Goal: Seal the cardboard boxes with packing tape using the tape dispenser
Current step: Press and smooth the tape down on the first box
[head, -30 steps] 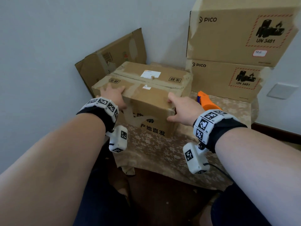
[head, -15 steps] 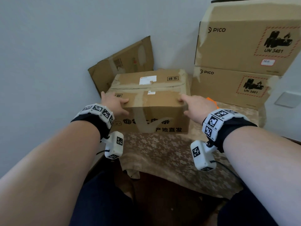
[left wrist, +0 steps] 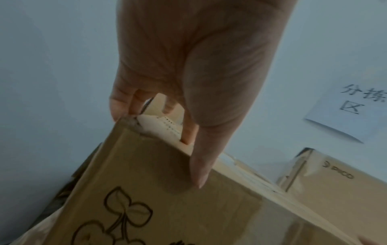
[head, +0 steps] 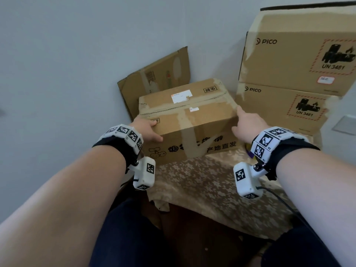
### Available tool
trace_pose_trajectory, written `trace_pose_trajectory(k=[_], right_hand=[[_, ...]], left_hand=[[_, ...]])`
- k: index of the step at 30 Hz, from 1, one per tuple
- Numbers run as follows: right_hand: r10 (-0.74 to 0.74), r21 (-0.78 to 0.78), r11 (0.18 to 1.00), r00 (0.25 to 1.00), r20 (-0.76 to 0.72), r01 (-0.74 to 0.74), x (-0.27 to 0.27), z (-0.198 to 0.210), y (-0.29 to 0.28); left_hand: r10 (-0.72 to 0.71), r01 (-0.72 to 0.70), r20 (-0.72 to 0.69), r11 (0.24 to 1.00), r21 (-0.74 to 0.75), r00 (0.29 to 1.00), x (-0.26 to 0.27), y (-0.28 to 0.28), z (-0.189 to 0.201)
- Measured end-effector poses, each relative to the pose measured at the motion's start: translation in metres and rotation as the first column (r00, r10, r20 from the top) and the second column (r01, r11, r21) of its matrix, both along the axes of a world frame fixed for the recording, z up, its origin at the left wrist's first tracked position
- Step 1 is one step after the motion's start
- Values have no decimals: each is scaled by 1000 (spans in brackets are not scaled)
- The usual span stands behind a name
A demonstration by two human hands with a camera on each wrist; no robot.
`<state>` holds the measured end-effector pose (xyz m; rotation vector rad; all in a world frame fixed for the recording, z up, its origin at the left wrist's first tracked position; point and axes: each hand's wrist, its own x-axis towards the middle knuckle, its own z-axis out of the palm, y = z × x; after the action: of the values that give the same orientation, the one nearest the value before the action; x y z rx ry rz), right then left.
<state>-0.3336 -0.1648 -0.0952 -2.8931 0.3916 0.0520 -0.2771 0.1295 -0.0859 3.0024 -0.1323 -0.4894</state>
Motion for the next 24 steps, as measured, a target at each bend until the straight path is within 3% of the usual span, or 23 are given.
trace_pose_trajectory(k=[3,6,10,16,20,22,24], right_hand=[[-2,36,999,995,-96,5,-2,3,5],[84,104,992,992,-92,-74,-6,6,9],[164,262,954,986,-37,-149,-15,15,16],[277,321,916,958,-75,-240,-25,28,32],[327,288,917,934,-143,-277,-33,33,32],[350,247,920,922,-168,-304,-36,33,28],[344,213,927,924,-165,-308,-39,32,25]], left_hand=[[-56,58,-80,998,27,995,-12,-12,14],[-89,84,-153,996,-40,984,-24,-23,28],[-79,-6,-308,964,-266,948,-40,-30,39],[-271,36,-356,837,-546,894,-64,-67,47],[-302,8,-275,686,-727,913,-70,-87,38],[-246,-9,-212,633,-774,946,-66,-89,37],[-107,64,-17,701,-710,994,-58,-85,38]])
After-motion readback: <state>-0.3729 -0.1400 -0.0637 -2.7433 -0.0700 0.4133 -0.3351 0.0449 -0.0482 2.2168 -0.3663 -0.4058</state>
